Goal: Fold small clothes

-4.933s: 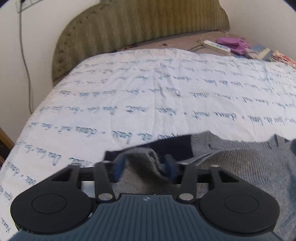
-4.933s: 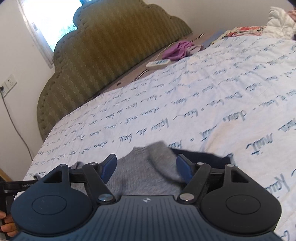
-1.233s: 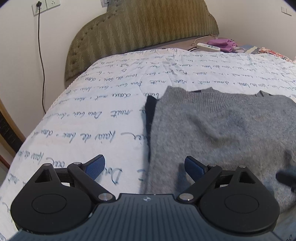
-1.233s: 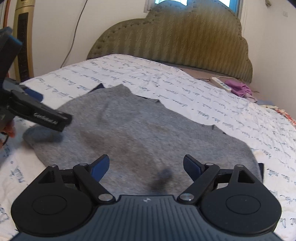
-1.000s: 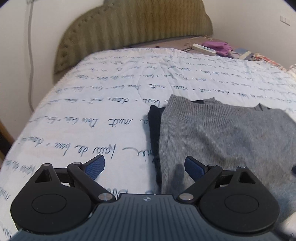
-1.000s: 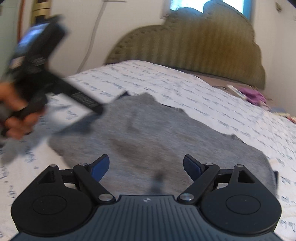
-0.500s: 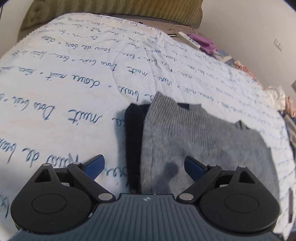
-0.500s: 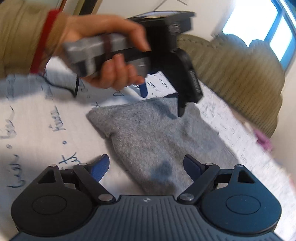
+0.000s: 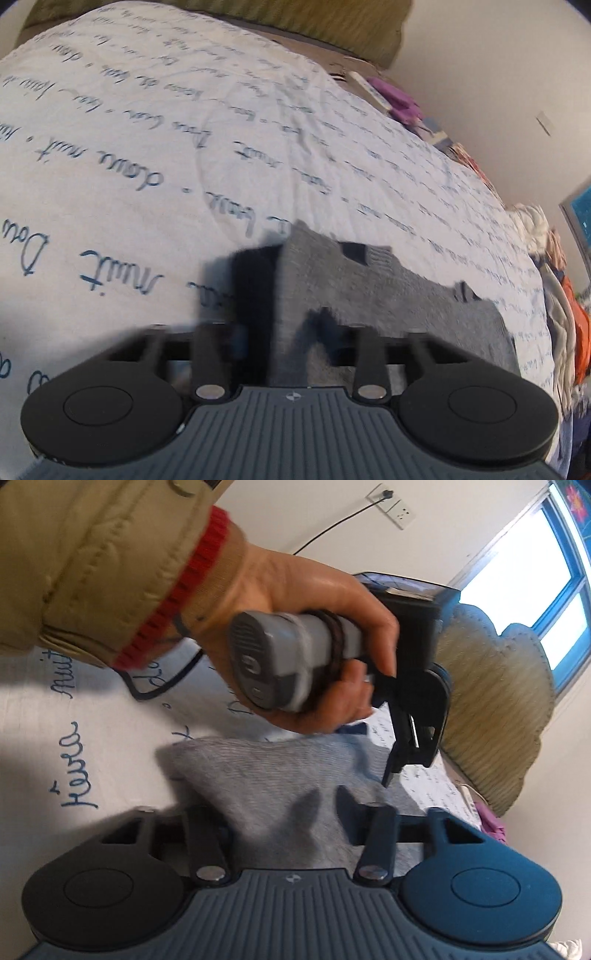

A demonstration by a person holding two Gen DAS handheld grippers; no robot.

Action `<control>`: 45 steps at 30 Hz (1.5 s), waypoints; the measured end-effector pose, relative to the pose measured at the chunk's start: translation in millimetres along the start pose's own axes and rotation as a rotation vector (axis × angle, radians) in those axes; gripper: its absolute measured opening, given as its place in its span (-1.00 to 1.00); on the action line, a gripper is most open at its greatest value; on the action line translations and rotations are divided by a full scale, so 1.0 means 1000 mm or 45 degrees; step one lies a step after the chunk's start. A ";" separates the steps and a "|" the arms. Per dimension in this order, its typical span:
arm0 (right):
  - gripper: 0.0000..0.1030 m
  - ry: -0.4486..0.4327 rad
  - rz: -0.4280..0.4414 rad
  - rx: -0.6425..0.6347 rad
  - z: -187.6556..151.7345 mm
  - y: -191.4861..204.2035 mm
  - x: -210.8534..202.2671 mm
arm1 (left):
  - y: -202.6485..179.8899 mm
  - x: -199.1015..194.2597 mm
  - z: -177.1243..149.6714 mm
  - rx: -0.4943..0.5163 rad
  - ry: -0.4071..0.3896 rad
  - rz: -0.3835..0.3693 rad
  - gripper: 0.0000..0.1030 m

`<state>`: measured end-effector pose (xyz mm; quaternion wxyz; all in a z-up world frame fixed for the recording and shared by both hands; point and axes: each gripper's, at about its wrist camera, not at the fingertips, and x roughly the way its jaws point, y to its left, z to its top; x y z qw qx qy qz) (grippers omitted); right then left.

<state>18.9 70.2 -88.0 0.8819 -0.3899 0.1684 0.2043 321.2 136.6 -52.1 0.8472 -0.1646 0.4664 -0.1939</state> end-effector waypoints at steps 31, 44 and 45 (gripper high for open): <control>-0.87 -0.271 0.333 0.921 -0.072 -0.135 -0.075 | -0.169 -0.054 -0.031 0.471 -0.242 0.614 -0.79; -0.88 -0.353 0.265 1.067 -0.115 -0.170 -0.113 | -0.238 -0.055 -0.040 0.553 -0.287 0.665 -0.79; -0.88 -0.357 0.262 1.082 -0.117 -0.173 -0.114 | -0.244 -0.054 -0.041 0.561 -0.289 0.666 -0.79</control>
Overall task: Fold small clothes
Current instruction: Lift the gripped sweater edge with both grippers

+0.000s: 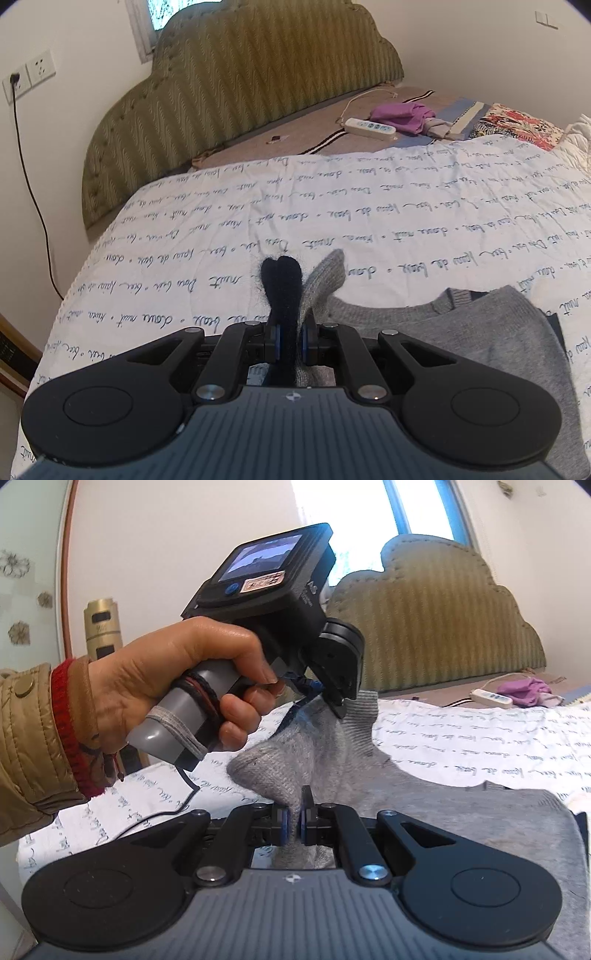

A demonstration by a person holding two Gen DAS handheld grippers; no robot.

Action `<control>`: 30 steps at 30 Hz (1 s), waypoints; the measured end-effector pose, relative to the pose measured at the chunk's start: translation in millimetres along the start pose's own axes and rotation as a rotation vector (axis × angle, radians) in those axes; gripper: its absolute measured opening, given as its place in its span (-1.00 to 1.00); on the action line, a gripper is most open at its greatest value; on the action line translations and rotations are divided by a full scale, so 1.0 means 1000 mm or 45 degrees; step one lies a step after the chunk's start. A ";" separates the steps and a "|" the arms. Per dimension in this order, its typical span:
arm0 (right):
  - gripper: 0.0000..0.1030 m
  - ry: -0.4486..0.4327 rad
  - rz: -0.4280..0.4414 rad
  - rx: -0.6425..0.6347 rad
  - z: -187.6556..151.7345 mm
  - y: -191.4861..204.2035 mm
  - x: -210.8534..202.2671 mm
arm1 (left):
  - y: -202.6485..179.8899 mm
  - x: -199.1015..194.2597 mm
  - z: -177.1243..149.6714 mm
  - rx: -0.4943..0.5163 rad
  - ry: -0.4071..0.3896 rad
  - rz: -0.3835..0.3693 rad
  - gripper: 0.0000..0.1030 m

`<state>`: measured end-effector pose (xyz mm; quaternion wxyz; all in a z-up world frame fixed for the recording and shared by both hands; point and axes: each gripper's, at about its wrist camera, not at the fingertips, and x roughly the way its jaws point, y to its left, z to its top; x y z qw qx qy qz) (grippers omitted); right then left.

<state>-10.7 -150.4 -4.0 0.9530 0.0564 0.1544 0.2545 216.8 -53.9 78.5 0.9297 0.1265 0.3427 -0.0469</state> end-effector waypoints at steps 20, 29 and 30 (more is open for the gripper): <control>-0.88 -0.086 -0.109 0.172 -0.014 -0.059 -0.060 | -0.112 -0.014 0.012 0.108 -0.036 -0.068 -0.79; -0.88 -0.091 -0.177 0.222 -0.026 -0.083 -0.076 | -0.166 -0.001 0.009 0.185 -0.017 -0.119 -0.79; -0.88 -0.091 -0.186 0.229 -0.027 -0.086 -0.078 | -0.171 0.001 0.008 0.191 -0.014 -0.125 -0.79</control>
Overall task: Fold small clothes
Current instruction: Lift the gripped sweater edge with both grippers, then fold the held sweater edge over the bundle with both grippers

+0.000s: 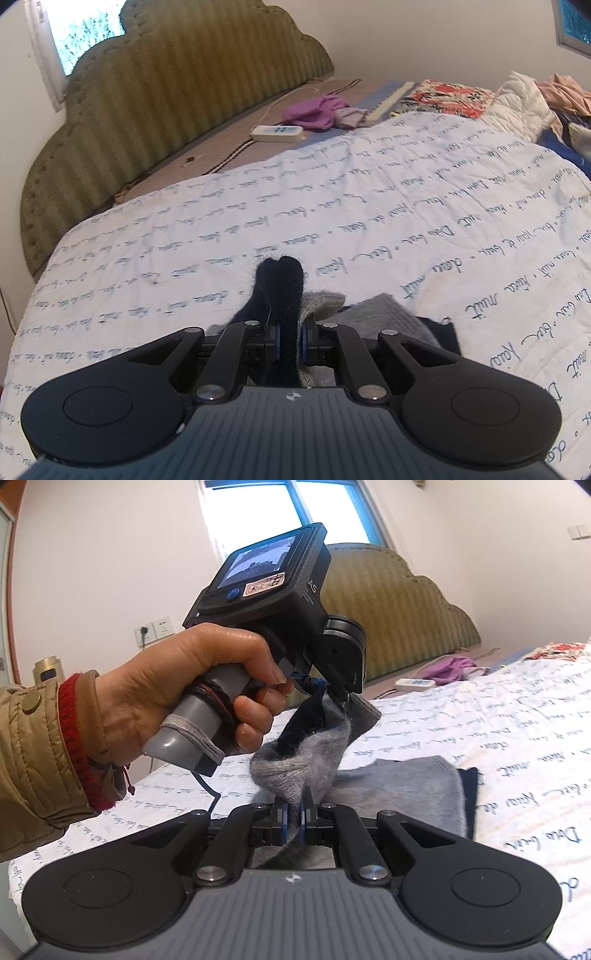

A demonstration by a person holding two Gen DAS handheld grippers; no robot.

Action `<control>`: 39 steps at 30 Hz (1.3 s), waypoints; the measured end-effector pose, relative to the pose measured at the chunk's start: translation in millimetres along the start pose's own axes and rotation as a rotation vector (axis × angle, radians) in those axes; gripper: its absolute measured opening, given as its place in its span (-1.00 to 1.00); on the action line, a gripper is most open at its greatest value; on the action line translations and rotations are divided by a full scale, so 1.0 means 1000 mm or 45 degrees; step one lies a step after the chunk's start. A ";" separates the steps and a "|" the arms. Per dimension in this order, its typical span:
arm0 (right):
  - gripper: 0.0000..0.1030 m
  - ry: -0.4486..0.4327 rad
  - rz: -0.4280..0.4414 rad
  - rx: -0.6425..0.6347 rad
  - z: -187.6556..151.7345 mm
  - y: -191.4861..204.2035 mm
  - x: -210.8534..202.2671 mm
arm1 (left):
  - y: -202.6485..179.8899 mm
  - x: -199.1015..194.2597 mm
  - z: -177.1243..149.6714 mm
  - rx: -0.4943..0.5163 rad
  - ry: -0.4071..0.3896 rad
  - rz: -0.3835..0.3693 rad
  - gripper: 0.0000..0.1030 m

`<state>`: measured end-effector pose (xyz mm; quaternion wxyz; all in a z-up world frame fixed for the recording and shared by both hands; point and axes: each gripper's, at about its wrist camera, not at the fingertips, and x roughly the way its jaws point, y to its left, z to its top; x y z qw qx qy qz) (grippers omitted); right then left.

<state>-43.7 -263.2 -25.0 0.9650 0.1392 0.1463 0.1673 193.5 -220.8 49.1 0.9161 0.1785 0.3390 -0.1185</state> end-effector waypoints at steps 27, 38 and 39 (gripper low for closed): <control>-0.88 0.085 -0.120 0.126 -0.020 -0.048 -0.017 | -0.082 0.049 -0.013 0.069 0.097 -0.082 -0.79; -0.88 0.172 -0.125 0.227 -0.032 -0.063 -0.009 | -0.089 0.032 -0.011 0.124 -0.004 -0.204 0.47; -0.88 0.185 -0.122 0.241 -0.033 -0.065 -0.009 | -0.085 0.026 -0.011 0.134 -0.037 -0.183 0.52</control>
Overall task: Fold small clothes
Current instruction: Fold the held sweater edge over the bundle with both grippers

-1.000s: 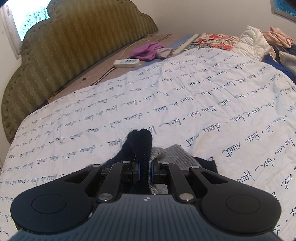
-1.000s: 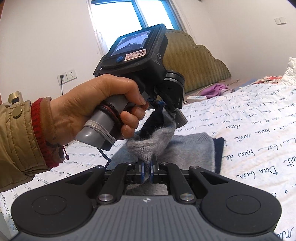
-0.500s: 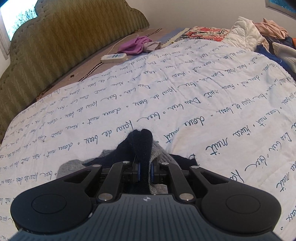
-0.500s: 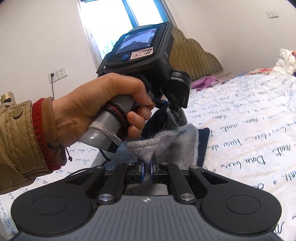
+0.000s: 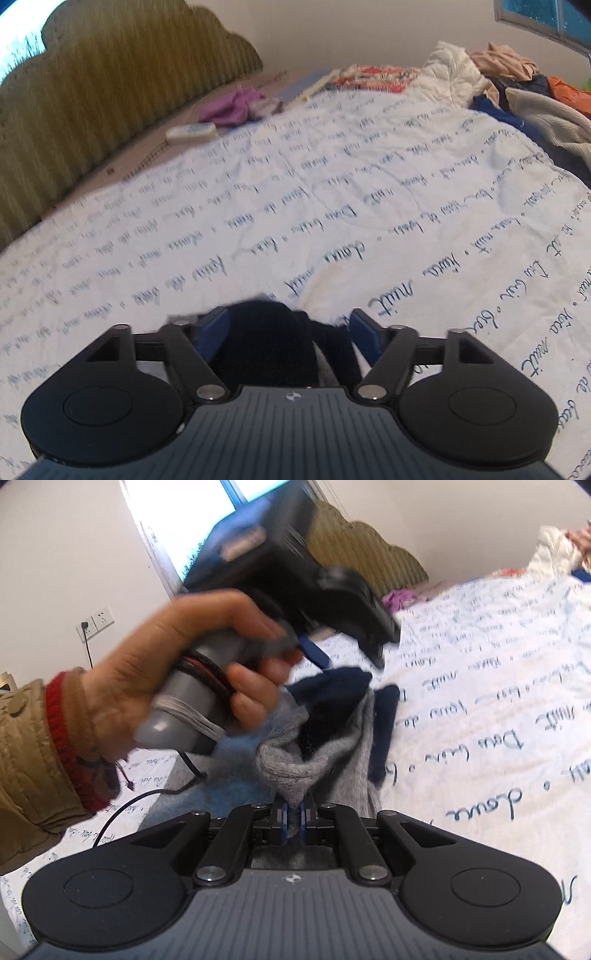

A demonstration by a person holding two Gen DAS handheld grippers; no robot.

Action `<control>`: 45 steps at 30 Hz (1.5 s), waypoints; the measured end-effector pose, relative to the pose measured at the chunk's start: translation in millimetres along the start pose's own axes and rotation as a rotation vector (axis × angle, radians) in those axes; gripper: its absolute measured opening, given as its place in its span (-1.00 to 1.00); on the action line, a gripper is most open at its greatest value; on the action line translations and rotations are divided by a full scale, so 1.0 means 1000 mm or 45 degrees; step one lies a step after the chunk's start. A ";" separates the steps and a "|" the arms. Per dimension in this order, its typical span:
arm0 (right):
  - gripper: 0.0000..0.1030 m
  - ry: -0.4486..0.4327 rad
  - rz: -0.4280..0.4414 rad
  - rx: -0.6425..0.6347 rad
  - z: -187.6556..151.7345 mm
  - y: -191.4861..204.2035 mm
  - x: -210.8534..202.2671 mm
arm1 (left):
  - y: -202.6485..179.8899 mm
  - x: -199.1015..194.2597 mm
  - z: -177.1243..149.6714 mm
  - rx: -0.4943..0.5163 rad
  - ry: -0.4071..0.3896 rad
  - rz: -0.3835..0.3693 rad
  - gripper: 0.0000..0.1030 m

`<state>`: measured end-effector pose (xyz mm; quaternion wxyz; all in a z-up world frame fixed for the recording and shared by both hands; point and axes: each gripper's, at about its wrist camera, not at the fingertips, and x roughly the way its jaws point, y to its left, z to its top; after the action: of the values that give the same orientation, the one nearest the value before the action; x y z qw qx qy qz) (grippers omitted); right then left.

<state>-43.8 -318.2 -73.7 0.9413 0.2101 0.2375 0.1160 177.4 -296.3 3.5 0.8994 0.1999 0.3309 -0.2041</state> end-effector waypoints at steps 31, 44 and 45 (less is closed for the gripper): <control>-0.28 0.100 -0.090 0.158 0.037 -0.035 -0.002 | 0.101 -0.104 -0.150 -0.224 0.036 0.156 0.81; -0.76 0.292 -0.104 0.107 0.087 -0.031 0.104 | 0.097 -0.103 -0.165 -0.220 0.076 0.150 0.81; -0.76 0.263 -0.168 0.047 0.088 -0.028 0.102 | 0.097 -0.103 -0.166 -0.221 0.080 0.149 0.81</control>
<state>91.0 -340.3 -57.1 0.9133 0.1982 0.3486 0.0706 69.3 -108.9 -21.3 0.9129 0.1463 0.3632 -0.1155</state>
